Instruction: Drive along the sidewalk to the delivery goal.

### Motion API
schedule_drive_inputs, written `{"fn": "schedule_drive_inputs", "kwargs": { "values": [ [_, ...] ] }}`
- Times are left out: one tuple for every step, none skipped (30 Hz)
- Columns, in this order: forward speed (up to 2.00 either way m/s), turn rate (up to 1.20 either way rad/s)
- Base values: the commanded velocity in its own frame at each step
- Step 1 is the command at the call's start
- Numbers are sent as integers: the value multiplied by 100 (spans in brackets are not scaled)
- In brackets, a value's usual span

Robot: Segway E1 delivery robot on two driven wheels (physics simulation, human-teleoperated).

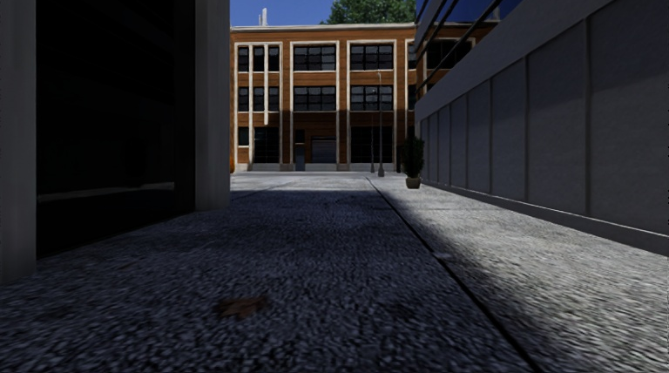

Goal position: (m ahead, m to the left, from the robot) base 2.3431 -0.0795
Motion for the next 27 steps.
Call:
{"fn": "schedule_drive_inputs", "kwargs": {
  "values": [
    [200, 18],
    [200, 7],
    [200, 0],
    [200, 0],
    [200, 0],
    [200, 0],
    [200, 0],
    [200, 0],
    [200, 0],
    [200, 0],
    [200, 0],
    [200, 0],
    [198, 0],
    [179, 0],
    [179, 0],
    [164, 0],
    [150, 0],
    [139, 0],
    [139, 0],
    [136, 0],
    [135, 0],
    [135, 0],
    [127, 0],
    [112, 0],
    [99, 0],
    [91, 0],
    [91, 0]
  ]
}}
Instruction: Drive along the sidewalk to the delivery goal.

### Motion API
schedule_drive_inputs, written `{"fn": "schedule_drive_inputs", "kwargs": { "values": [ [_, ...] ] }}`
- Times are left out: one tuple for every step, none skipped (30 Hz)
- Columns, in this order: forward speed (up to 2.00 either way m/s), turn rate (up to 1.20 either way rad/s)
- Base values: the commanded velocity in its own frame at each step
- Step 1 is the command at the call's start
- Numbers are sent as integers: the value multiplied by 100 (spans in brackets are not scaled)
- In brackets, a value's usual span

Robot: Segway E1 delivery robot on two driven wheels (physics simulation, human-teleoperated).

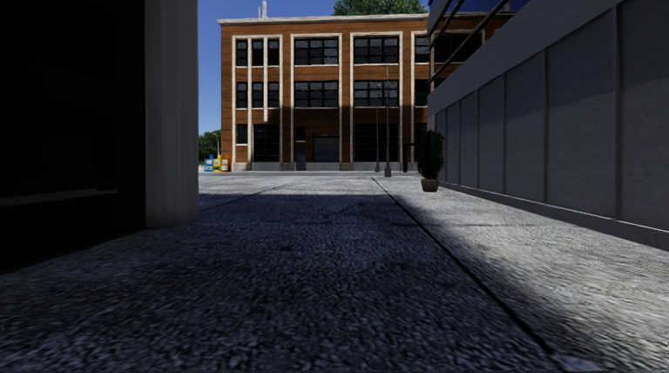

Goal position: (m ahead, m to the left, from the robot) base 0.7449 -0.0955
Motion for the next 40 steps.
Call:
{"fn": "schedule_drive_inputs", "kwargs": {
  "values": [
    [83, 0],
    [79, 0],
    [77, 0],
    [72, 0],
    [72, 0],
    [66, 0],
    [55, 0],
    [45, 0],
    [12, 0],
    [12, 0],
    [0, 0],
    [0, 0],
    [0, 0],
    [0, 0],
    [0, 0],
    [0, 0],
    [0, 0],
    [0, 0],
    [0, 0],
    [0, 0],
    [0, 0],
    [0, 0],
    [0, 0],
    [0, 0],
    [0, 0],
    [0, 0],
    [0, 0],
    [0, 0],
    [0, 0],
    [0, 0],
    [0, 0],
    [0, 0],
    [0, 0],
    [0, 0],
    [0, 0],
    [0, 0],
    [0, 0],
    [0, 0],
    [0, 0],
    [0, 0]
  ]
}}
